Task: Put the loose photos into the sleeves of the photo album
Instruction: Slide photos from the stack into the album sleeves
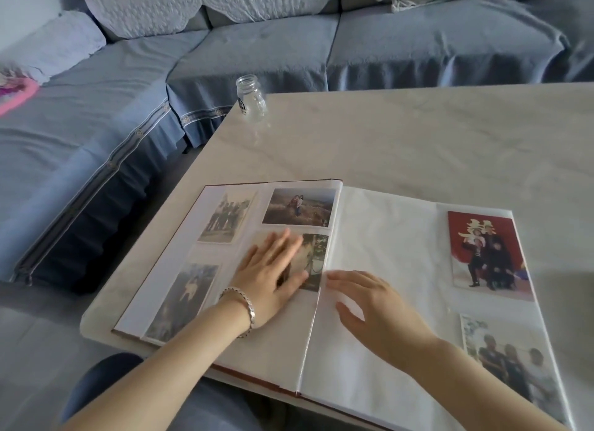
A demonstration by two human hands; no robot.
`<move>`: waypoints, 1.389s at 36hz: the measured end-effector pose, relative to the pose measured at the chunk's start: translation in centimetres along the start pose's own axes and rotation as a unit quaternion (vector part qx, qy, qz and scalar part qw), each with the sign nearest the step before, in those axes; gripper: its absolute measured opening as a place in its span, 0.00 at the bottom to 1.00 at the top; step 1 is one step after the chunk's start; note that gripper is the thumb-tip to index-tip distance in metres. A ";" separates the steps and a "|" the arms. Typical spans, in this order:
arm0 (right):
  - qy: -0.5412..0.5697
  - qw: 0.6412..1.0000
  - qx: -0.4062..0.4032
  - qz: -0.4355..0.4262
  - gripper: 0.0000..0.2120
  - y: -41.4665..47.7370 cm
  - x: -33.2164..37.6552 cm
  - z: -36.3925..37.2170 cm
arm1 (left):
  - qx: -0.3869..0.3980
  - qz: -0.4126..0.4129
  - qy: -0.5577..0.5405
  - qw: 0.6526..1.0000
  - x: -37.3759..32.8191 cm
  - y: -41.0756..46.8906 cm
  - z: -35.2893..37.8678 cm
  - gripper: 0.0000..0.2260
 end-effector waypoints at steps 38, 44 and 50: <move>-0.202 0.884 -0.017 0.422 0.11 -19.5 -19.8 -18.7 | 0.039 0.048 -0.117 0.991 -20.4 2.7 0.4 0.06; -0.252 0.866 -0.022 0.431 0.16 -19.6 -19.3 -19.2 | 0.036 0.041 -0.146 0.988 -20.5 2.5 0.6 0.07; -0.279 0.852 -0.054 0.441 0.12 -19.9 -18.6 -19.3 | 0.023 0.053 -0.171 0.984 -20.5 2.3 0.1 0.08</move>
Point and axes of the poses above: each hand's wrist, its own y-axis towards the middle knuckle, its own z-axis out of the palm, x = y × z, the point moved 8 cm from there along y, towards the middle knuckle, and after that the axes turned 1 degree about -x, right-handed, at the moved point
